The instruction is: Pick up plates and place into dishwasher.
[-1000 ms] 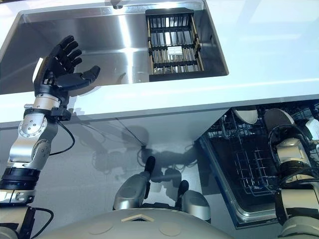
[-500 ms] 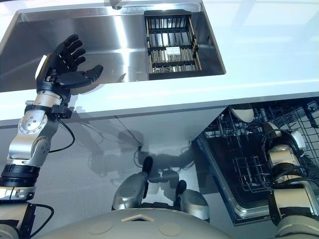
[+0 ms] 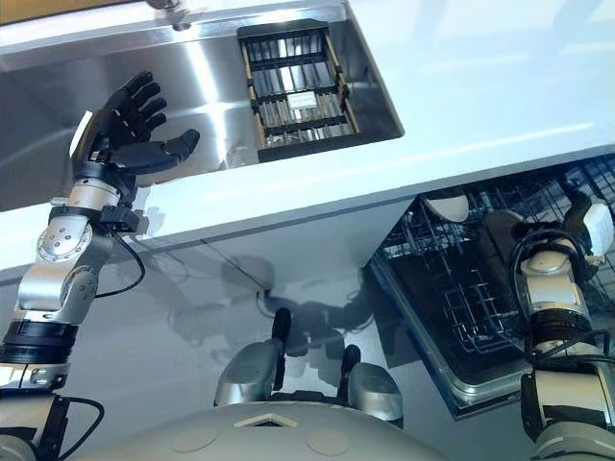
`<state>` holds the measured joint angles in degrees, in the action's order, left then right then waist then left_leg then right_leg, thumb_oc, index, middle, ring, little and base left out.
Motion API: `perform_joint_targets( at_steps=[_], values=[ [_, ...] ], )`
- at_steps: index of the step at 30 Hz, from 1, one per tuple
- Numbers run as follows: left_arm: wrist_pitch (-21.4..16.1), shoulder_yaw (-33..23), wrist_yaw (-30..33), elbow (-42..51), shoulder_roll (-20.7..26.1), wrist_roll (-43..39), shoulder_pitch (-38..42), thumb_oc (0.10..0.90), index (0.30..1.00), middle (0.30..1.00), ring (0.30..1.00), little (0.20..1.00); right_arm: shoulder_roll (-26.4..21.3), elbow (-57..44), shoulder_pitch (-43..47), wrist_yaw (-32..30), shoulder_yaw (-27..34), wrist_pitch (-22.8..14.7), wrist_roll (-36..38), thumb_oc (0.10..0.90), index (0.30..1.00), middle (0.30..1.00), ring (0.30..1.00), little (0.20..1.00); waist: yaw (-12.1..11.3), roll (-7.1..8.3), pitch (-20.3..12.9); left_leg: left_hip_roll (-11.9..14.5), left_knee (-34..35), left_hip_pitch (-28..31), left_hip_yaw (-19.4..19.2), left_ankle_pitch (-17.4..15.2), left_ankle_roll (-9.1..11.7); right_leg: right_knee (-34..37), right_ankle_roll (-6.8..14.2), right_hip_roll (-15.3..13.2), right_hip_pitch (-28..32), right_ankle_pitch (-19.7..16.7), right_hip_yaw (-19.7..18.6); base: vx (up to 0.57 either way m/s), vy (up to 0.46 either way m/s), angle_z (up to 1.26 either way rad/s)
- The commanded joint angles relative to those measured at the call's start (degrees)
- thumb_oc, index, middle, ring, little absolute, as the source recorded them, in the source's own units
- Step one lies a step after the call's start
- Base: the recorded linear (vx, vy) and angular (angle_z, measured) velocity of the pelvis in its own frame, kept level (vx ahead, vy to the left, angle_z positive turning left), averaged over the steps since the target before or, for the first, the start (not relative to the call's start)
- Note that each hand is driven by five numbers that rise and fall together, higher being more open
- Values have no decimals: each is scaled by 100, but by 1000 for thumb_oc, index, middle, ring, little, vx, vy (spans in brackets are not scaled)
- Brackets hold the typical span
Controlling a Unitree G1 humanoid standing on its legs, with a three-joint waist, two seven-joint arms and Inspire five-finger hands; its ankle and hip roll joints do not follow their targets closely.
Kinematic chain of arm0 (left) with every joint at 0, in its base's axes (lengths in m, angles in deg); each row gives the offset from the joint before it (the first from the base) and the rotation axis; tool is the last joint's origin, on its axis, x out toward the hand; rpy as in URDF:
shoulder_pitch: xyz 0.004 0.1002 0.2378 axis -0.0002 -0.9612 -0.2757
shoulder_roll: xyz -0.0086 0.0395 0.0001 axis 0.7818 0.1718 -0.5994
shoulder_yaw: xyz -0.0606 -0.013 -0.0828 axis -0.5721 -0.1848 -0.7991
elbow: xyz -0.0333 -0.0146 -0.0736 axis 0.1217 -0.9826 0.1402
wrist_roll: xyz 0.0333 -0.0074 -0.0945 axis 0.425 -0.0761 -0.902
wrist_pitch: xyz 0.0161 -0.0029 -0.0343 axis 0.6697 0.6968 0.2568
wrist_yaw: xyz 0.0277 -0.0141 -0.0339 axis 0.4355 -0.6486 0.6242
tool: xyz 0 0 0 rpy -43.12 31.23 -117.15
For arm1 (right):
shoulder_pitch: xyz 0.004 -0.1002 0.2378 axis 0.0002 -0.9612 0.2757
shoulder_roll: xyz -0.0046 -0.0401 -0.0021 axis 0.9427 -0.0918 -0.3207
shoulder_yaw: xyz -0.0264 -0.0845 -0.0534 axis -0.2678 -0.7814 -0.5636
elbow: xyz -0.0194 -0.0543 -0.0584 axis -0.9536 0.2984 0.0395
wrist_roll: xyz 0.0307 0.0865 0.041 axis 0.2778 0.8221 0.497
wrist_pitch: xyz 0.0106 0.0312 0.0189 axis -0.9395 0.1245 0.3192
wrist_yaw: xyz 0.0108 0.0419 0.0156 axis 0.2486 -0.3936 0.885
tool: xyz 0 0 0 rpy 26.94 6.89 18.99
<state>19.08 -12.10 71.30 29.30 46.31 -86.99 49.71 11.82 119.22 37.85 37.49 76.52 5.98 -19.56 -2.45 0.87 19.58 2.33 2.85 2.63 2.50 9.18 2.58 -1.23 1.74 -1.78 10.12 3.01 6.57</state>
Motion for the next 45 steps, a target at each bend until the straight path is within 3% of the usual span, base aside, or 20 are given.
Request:
perform_joint_targets(
  at_steps=[1,8,13,18,22,25,30,36,45],
  values=[
    [-691,-201,255,510,-134,-16,-61,800,900,900,900,900,-1006,-474,5,-260,-46,-517,-124,800,900,900,900,900,208,-110,-1069,-111,-120,193,-212,-795,33,-707,-3,343,-425,489,171,-74,68,-31],
    [-950,-307,476,166,-163,205,-52,800,900,900,900,900,-914,-1393,-64,-56,102,-893,341,800,900,900,900,900,404,-51,-1243,-175,-6,303,-440,-834,-19,-538,134,284,-505,303,30,-78,63,-29],
    [-1220,-433,648,-395,15,543,138,800,900,900,900,900,-648,-2032,-105,39,129,-1590,842,800,900,900,900,900,634,-47,-1368,-270,-61,355,-709,-956,-80,-479,264,217,-612,164,-88,-49,79,-39],
    [-1439,-572,619,-1124,310,792,346,800,900,900,900,900,-480,-2103,-208,512,168,-1921,1478,800,900,900,900,900,813,-99,-1474,-331,-52,419,-921,-1039,-121,-476,366,169,-696,97,-163,12,78,-41],
    [-1568,-671,624,-1496,491,820,399,800,900,900,900,900,-334,-1985,-322,721,228,-1960,2023,800,900,900,900,900,891,-138,-1503,-358,-34,466,-1042,-1091,-151,-486,431,126,-736,76,-169,42,54,-29],
    [-1654,-748,648,-1766,565,734,385,800,900,900,900,900,3,-1855,-500,953,247,-2067,2721,800,900,900,900,900,940,-197,-1500,-381,-19,501,-1118,-1124,-198,-531,478,86,-790,65,-150,64,42,-32],
    [-1650,-782,689,-1858,499,773,288,800,900,900,900,900,574,-1560,-669,1018,274,-2285,3483,800,900,900,900,900,923,-266,-1465,-406,-93,492,-1148,-1190,-264,-726,525,37,-881,114,-118,97,17,-28],
    [-1410,-736,701,-1568,463,894,67,800,900,900,900,900,1059,-1058,-865,1017,101,-2388,3407,800,900,900,900,900,802,-378,-1346,-478,-157,424,-1065,-1204,-320,-937,564,-40,-1004,132,33,107,-6,-13],
    [-1186,-691,673,-1263,625,746,26,800,900,900,900,900,1121,-126,-649,858,-277,-2427,3441,800,900,900,900,900,557,-606,-1042,-498,-278,137,-790,-1127,-314,-1255,491,-45,-1252,262,128,35,-9,9]
  ],
)
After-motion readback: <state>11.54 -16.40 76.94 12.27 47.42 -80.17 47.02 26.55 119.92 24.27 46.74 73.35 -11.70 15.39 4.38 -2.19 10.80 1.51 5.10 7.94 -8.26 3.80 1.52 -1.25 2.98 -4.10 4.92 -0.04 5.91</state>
